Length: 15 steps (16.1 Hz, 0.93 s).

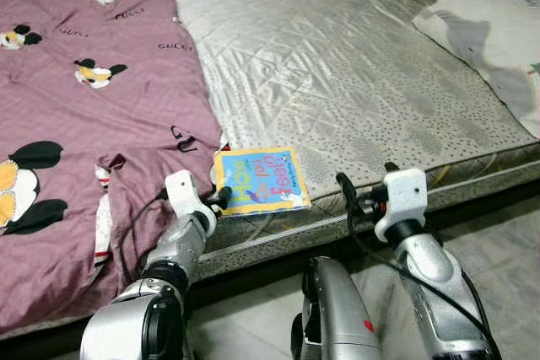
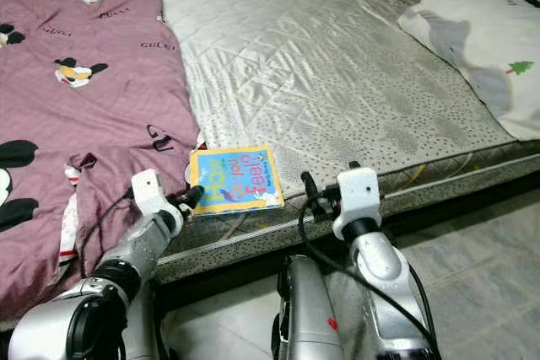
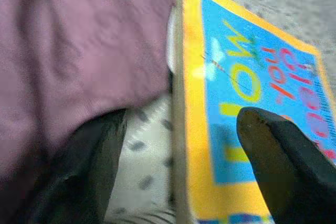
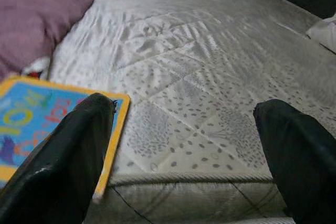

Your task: Clean up the room

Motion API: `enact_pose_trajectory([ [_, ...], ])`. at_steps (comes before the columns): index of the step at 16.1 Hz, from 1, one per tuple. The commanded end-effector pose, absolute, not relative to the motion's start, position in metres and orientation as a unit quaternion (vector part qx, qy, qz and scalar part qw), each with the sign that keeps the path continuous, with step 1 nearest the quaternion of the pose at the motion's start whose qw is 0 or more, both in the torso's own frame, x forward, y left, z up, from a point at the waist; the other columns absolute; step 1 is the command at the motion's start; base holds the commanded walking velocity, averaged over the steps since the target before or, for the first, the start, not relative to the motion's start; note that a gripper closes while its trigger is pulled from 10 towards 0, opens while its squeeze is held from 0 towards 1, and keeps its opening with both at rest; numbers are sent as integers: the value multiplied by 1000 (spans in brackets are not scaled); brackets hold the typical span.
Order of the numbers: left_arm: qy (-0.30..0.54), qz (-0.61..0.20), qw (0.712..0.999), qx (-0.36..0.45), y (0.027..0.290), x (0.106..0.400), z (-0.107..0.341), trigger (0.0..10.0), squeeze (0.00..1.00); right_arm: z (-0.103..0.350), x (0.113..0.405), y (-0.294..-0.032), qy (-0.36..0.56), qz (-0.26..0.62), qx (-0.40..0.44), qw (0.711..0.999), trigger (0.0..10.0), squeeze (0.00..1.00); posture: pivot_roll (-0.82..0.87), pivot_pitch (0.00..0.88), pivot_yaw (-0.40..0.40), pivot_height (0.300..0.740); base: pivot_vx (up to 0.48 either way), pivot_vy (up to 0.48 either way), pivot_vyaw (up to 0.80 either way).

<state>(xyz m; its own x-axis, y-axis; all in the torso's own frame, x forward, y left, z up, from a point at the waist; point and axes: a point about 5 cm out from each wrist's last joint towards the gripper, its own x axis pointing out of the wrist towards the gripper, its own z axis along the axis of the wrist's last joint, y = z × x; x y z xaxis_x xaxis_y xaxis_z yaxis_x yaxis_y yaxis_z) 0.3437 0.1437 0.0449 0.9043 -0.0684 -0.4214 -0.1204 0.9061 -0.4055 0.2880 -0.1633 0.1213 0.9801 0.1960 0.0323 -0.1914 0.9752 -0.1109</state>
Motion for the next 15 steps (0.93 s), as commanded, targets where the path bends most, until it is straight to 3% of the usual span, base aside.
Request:
enact_pose_trajectory([
  [1,218,61,952,-205,164,333,35,10000,0,124,290,-162,-24,98,-32,994,10000,0,-92,94,-2,523,0,0,0],
  [4,139,94,971,-169,186,311,38,10000,12,125,295,-155,-27,86,10,996,10000,0,-42,75,11,523,0,0,0],
  [5,104,91,981,-137,188,297,46,10000,443,127,298,-153,-32,79,39,996,10000,0,-15,62,15,523,0,0,0],
  [7,65,79,991,-91,187,275,57,10000,412,129,303,-150,-37,70,75,994,10000,0,12,50,23,523,0,0,0],
  [8,48,72,993,-76,185,263,61,10000,294,132,305,-146,-44,75,82,993,10000,0,21,45,25,533,0,0,0],
  [9,46,75,994,-69,187,258,61,10000,0,132,306,-145,-46,76,85,992,10000,0,29,40,26,543,0,0,0],
  [15,10,46,998,-40,174,253,88,10000,0,136,314,-138,-53,81,100,990,10000,0,35,25,21,611,0,0,0],
])
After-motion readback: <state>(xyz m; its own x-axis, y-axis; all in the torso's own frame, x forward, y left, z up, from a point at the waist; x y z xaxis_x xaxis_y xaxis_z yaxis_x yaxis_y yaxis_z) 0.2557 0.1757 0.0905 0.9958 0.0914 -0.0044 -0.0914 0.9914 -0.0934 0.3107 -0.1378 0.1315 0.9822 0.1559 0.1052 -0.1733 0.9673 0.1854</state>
